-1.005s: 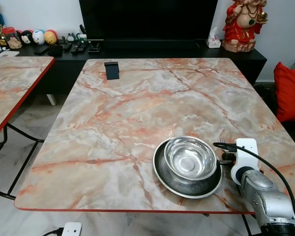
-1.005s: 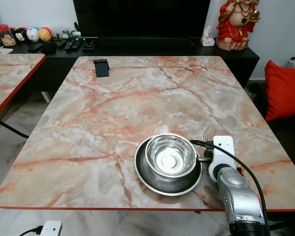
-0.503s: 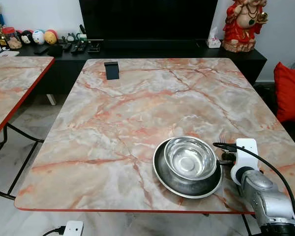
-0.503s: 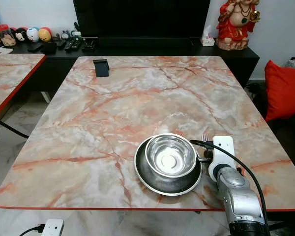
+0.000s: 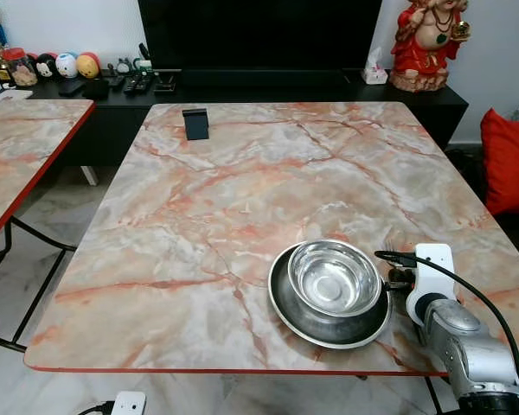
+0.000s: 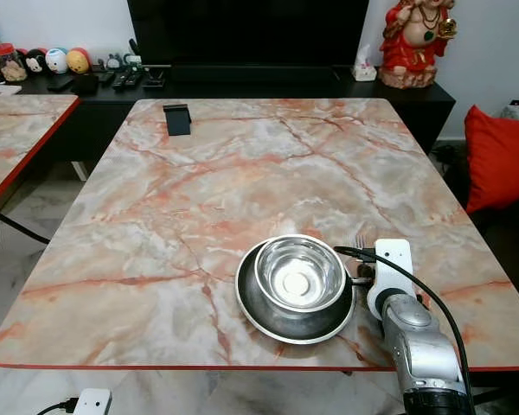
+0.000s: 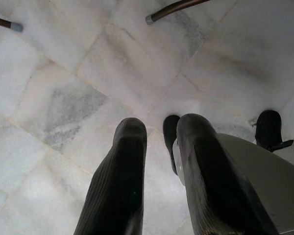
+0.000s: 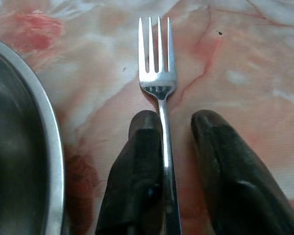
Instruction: Setting the table
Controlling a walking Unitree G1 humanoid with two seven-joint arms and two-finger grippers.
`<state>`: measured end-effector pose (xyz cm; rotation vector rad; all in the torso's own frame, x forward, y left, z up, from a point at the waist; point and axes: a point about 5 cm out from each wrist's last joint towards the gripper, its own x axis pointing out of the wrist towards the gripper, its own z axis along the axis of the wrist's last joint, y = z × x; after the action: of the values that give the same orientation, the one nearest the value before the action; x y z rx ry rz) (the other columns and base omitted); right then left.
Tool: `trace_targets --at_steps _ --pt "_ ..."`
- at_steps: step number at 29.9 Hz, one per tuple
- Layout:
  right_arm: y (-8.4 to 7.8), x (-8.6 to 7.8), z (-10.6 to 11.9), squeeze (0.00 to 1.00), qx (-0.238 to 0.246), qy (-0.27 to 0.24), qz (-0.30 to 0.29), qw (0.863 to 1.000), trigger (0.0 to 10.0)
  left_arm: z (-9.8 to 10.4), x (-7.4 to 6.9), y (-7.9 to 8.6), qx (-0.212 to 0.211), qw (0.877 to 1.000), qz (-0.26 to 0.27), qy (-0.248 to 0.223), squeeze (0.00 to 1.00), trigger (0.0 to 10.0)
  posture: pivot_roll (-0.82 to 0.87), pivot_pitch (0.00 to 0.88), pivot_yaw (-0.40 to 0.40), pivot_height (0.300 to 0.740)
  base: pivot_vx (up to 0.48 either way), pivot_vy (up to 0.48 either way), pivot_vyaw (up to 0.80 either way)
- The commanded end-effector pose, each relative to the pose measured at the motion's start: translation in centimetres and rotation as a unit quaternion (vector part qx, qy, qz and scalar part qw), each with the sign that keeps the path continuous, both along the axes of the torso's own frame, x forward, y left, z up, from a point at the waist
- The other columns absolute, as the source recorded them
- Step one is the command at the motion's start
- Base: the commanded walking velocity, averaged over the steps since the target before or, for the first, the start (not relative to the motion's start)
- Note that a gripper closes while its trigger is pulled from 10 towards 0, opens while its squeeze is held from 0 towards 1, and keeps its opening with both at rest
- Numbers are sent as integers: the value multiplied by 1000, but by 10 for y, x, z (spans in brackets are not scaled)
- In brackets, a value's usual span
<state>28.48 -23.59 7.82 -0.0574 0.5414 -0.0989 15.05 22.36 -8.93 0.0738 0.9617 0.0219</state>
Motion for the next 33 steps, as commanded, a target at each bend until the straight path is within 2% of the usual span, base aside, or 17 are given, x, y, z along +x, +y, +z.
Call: trace_targets --at_steps 1,3,4,5,6,15,26,33 --pt "0 0 -1 596 1 6 -1 1000 10000 -1 -2 2 5 1000 -4 8 0 10000 -105 0 5 740 0 0 0" --pt "0 0 -1 580 0 6 -1 1000 10000 -1 -1 1 5 1000 -4 8 0 10000 -105 0 3 740 0 0 0" --pt "0 1 -1 490 -1 6 0 1000 10000 0 0 0 5 1000 -5 7 0 10000 -102 0 3 740 0 0 0" --pt "0 1 -1 490 -1 6 0 1000 10000 0 1 0 5 1000 -5 7 0 10000 -102 0 3 740 0 0 0" --pt "0 1 -1 0 -1 7 0 1000 10000 0 2 -1 5 1000 -5 6 0 10000 -103 0 3 740 0 0 0" --pt "-1 2 0 0 -2 2 -5 1000 10000 3 7 4 7 1000 -3 2 0 10000 -104 0 4 740 0 0 0" --pt "-2 8 11 0 5 -34 -15 999 10000 1 2 0 4 1000 -5 2 0 10000 -105 0 5 740 0 0 0" --pt "0 10 13 0 8 -44 -14 999 10000 2 1 6 6 1000 -2 2 0 10000 -103 0 6 740 0 0 0"
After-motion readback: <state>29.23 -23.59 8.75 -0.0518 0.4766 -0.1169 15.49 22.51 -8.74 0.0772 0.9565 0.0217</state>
